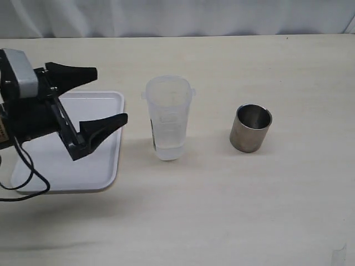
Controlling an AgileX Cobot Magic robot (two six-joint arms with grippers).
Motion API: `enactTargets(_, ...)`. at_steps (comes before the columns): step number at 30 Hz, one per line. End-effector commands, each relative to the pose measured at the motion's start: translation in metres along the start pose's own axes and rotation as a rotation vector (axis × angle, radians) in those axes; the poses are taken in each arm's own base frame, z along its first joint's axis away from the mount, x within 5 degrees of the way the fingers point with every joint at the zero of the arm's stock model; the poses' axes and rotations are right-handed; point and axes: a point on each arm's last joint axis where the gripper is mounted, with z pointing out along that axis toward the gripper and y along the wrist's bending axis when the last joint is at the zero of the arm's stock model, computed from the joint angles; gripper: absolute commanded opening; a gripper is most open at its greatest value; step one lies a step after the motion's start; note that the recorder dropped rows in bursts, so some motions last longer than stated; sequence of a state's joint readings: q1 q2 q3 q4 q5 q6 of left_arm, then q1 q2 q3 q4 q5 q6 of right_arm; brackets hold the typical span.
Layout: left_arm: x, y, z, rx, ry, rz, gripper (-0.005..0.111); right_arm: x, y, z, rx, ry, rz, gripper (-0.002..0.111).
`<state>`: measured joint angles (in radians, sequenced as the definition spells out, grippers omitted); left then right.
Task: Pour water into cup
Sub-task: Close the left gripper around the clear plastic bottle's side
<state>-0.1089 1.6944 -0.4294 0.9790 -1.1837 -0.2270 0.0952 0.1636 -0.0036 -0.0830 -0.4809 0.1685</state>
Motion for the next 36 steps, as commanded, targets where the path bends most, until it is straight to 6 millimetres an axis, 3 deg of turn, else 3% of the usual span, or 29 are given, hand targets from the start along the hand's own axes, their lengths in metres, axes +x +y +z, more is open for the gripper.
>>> enactTargets(1,0.016,0.004,0.022,0.082,0.016,-0.005,0.105,0.001,0.000,0.000,-0.005,0.000,-0.006,0.093)
enactTargets(15,0.061,0.014,0.072,0.205,0.103,-0.022,0.105,0.001,0.000,0.000,-0.005,0.002,-0.006,0.093)
enactTargets(36,0.074,0.016,0.115,0.293,0.084,0.017,0.105,0.002,0.000,0.000,-0.004,0.010,-0.006,0.093)
